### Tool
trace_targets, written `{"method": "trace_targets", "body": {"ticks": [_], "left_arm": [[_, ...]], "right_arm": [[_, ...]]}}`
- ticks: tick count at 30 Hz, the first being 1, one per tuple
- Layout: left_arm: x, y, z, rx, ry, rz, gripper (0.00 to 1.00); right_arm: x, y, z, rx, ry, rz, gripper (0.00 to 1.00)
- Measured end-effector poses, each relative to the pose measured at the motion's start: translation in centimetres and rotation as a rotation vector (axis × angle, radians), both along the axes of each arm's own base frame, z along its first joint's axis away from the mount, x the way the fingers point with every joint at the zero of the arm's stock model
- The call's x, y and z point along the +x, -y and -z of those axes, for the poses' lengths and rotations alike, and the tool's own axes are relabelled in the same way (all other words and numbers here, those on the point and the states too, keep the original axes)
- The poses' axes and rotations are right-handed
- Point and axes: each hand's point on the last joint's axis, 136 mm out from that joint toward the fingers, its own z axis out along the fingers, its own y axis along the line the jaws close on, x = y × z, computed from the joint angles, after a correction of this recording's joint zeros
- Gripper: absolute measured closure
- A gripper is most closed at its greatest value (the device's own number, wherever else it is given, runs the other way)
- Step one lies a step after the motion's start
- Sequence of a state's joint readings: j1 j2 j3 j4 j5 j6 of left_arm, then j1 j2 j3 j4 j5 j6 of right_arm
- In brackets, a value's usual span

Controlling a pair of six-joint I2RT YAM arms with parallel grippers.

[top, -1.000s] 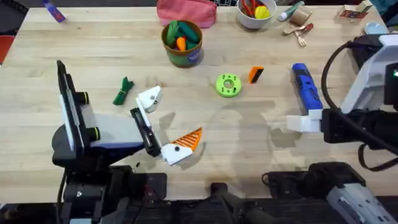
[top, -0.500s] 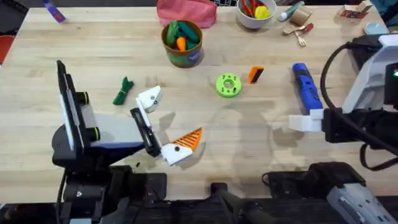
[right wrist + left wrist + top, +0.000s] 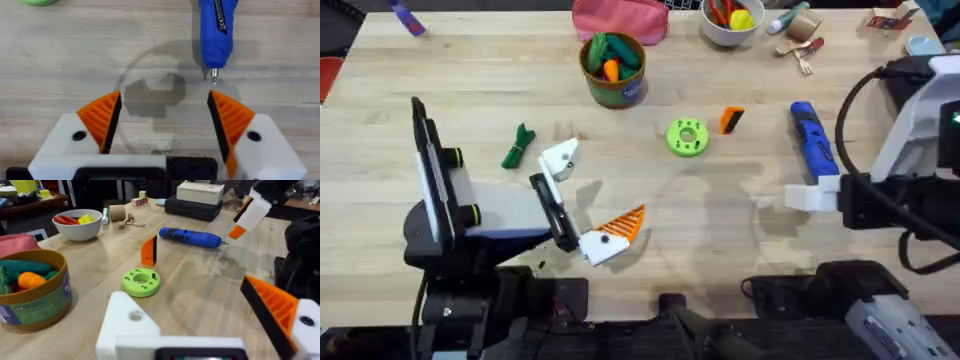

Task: Pick up the gripper from the table and insert it into the empty holder that is missing its gripper. Then pick up a screw, insert it into the mounting hole, and use the screwdriver to tighten it. Finally, clean up the table by picking up the vegetable and placing it into the bucket.

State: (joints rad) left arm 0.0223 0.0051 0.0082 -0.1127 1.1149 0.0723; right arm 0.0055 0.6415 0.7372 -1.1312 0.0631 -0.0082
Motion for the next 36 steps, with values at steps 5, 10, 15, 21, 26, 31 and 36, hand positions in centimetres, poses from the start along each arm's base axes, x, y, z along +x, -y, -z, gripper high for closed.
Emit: {"method": "trace_targets", "body": {"ticks": [5,10,15,21,26,31,36], "left_arm": [[0.0,0.0,0.0,0.000,0.000,0.000,0.015],[0.0,0.0,0.0,0.000,0.000,0.000,0.016],[0.0,0.0,0.0,0.000,0.000,0.000,0.015],[0.0,0.0,0.0,0.000,0.000,0.000,0.015],[0.0,0.0,0.0,0.000,0.000,0.000,0.015],[0.0,0.0,0.0,0.000,0.000,0.000,0.015],[0.0,0.0,0.0,0.000,0.000,0.000,0.015]], "right_arm": [[0.2,0.0,-0.4,0.000,0.014,0.000,0.008],[1.8,0.0,-3.2,0.000,0.069,0.000,0.008],[3.4,-0.1,-5.7,0.000,0.031,-0.006,0.008],[6.0,-1.1,-6.8,-0.007,-0.119,-0.052,0.007],[9.7,-2.3,-6.7,-0.013,-0.195,-0.091,0.008],[13.1,-3.7,-6.2,-0.020,-0.241,-0.128,0.008],[15.7,-5.0,-5.3,-0.018,-0.273,-0.131,0.008]]}}
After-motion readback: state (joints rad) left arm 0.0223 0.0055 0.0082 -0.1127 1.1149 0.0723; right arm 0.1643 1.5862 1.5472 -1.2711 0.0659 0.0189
